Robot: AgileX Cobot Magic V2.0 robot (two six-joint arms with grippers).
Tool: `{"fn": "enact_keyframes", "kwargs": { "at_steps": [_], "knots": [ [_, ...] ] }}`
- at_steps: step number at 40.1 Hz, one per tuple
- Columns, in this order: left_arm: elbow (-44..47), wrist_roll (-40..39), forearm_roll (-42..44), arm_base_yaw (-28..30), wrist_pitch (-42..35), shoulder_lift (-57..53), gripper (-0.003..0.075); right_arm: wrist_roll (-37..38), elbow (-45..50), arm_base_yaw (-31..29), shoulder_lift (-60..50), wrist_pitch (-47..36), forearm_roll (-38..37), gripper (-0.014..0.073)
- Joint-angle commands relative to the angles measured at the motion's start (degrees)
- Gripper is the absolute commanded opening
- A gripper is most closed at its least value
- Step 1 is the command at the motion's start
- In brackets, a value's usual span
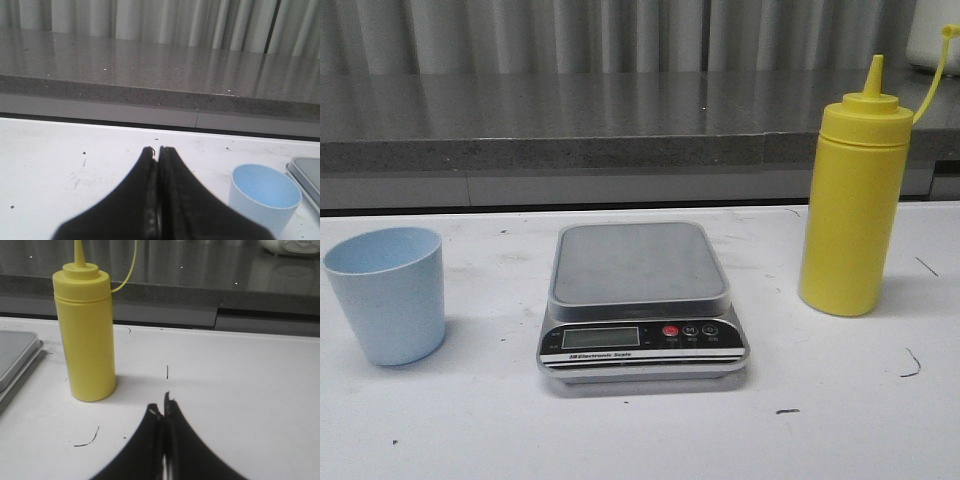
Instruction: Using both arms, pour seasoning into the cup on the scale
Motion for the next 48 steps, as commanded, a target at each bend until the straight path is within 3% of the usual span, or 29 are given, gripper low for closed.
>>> {"fn": "enact_keyframes", "kwargs": {
  "at_steps": [1,30,35,42,45,48],
  "knots": [
    [1.45,-0.46,-0.55,0.12,-4.08,-0.78,-0.002,-0.06,-0.62,-0.29,-0.81,-5.07,-0.28,-0.0111],
    [1.45,-0.46,-0.55,0.12,-5.18,-0.78,-0.002,-0.06,-0.62,-0.29,-0.81,-5.35,-0.28,-0.0111],
    [1.45,-0.46,-0.55,0.12,-9.3,-0.78,-0.002,-0.06,-0.62,-0.29,-0.81,-6.64,-0.28,-0.0111],
    [0.69,-0.46,-0.55,0.12,-24.82,-0.78,-0.002,-0.06,-0.62,-0.29,-0.81,-15.47,-0.28,-0.0111],
    [-1.64,-0.46,-0.55,0.12,-25.05,-0.64,-0.002,-0.06,-1.01,-0.29,-0.81,-20.44,-0.23,-0.0111],
    [-5.0,-0.46,-0.55,0.12,-22.69,0.43,-0.002,-0.06,-3.74,-0.29,-0.81,-20.31,-0.24,-0.0111]
  ]
}}
